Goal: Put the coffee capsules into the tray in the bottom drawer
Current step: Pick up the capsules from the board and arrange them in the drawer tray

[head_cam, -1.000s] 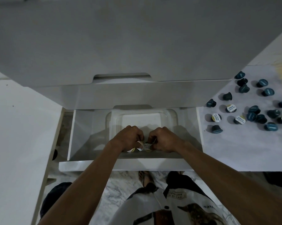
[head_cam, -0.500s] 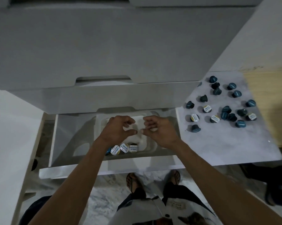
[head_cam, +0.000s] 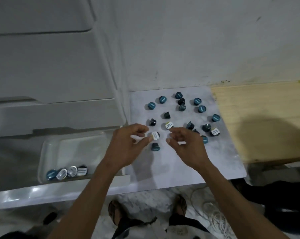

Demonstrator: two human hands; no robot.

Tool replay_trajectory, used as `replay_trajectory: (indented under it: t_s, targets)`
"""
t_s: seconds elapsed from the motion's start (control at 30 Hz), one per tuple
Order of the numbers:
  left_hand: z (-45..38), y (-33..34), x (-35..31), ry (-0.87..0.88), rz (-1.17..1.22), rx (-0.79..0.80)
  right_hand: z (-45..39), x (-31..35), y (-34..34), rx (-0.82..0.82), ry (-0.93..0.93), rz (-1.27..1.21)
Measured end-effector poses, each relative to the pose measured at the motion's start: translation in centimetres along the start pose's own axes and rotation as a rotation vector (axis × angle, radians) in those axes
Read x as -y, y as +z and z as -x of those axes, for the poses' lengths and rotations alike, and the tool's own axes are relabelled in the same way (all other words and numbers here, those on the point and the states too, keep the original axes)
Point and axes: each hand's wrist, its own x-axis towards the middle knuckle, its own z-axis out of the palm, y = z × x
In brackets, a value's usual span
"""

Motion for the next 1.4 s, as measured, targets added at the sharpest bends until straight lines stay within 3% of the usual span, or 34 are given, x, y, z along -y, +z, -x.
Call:
replay_trajectory:
  t_s: [0.23, 0.53, 0.73, 1.17, 1.4]
  targets:
    - [-0.4, 10.4, 0.9, -0.075, -0.118, 0.002, -1.7, -8.3, -4.6, 0.064, 0.045, 0.136]
    - [-1.5, 15.4, 8.2, -0.269, -0.429, -0.053, -5.2, -12.3, -0.5, 0.102, -0.088, 0.240]
    - [-1.8, 16.5, 10.6, -0.263, -0.336, -0.105, -6.3, -15.1, 2.1, 0.107, -0.082, 0.349]
    - [-1.0, 17.7, 10.6, -0.230, -0.143, -0.315, -6.6, -18.2, 3.0, -0.042, -0.220, 0.270]
    - [0.1, 20.1, 12.3, -0.140, -0.218, -0.426, -6.5, -19.0, 3.5, -0.108, -0.263, 0.300]
